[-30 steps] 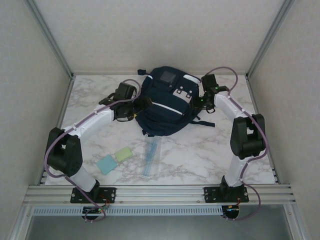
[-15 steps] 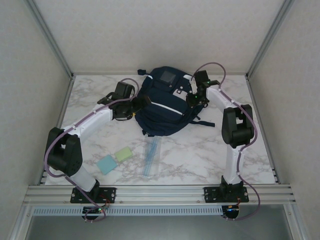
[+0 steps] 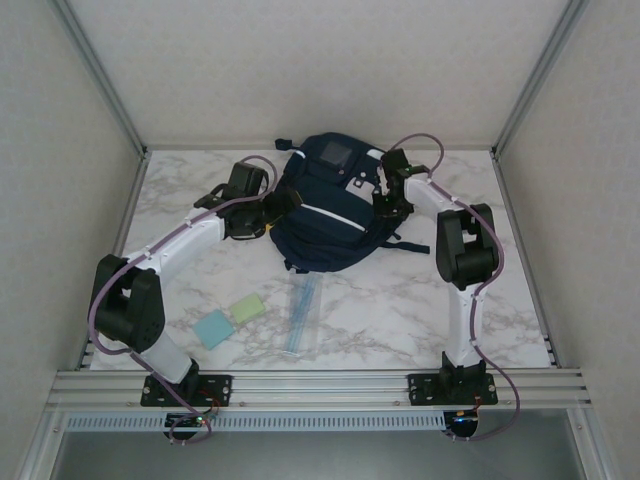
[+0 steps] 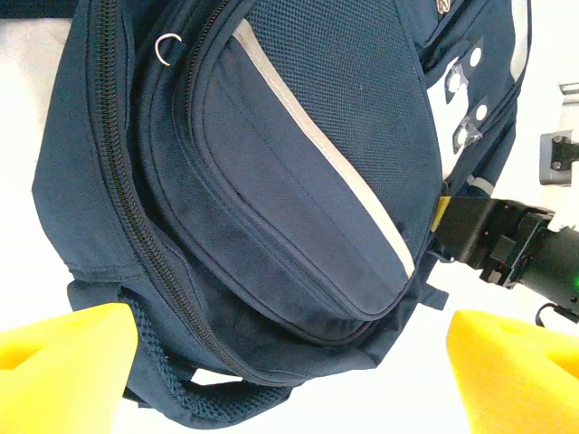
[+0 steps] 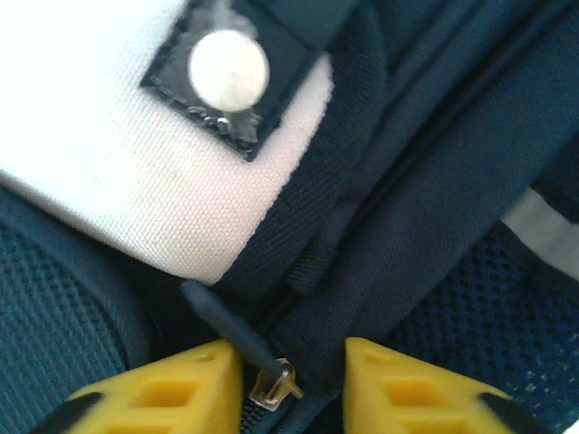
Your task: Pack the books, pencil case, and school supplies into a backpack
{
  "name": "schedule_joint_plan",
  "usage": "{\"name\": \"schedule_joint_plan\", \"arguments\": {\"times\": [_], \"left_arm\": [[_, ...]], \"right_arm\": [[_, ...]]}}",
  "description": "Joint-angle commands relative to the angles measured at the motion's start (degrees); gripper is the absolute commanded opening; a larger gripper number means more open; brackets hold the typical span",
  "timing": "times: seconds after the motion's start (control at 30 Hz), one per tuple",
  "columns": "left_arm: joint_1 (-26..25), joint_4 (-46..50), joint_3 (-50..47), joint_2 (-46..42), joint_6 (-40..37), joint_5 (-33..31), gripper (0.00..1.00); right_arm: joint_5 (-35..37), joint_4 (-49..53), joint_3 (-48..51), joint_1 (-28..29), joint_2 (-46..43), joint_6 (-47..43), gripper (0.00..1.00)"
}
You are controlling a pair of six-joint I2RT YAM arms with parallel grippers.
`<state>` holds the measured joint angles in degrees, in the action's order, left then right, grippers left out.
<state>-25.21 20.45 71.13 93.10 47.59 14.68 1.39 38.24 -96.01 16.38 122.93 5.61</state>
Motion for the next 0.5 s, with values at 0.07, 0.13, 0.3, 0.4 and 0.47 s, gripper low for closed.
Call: {"name": "schedule_joint_plan", "arguments": {"times": [0.07, 0.13, 0.3, 0.4, 0.47], "left_arm": [[0.5, -1.8, -0.9, -0.5, 1.3, 0.8, 0.88], [0.5, -2.1, -0.9, -0.3, 1.6, 0.9, 0.89], [0.5, -2.6, -0.9, -0.4, 1.7, 1.5, 0.88], [0.5, -2.8, -0.9, -1.0, 1.7, 1.3, 0.89], [0.6, -3.2, -0.9, -1.4, 1.7, 1.4, 0.88]], "right_arm": [[-9.1, -9.9, 8.3, -2.3, -4.7, 25.4, 0.24], [-13.5, -17.1, 13.6, -2.7, -7.5, 33.3, 0.24], [-19.4, -29.9, 22.6, -3.2, -10.6, 45.7, 0.24], [-18.3, -29.5, 23.7, -3.1, -13.1, 45.1, 0.26], [-14.8, -24.7, 21.0, -2.9, -13.9, 40.3, 0.28]]}}
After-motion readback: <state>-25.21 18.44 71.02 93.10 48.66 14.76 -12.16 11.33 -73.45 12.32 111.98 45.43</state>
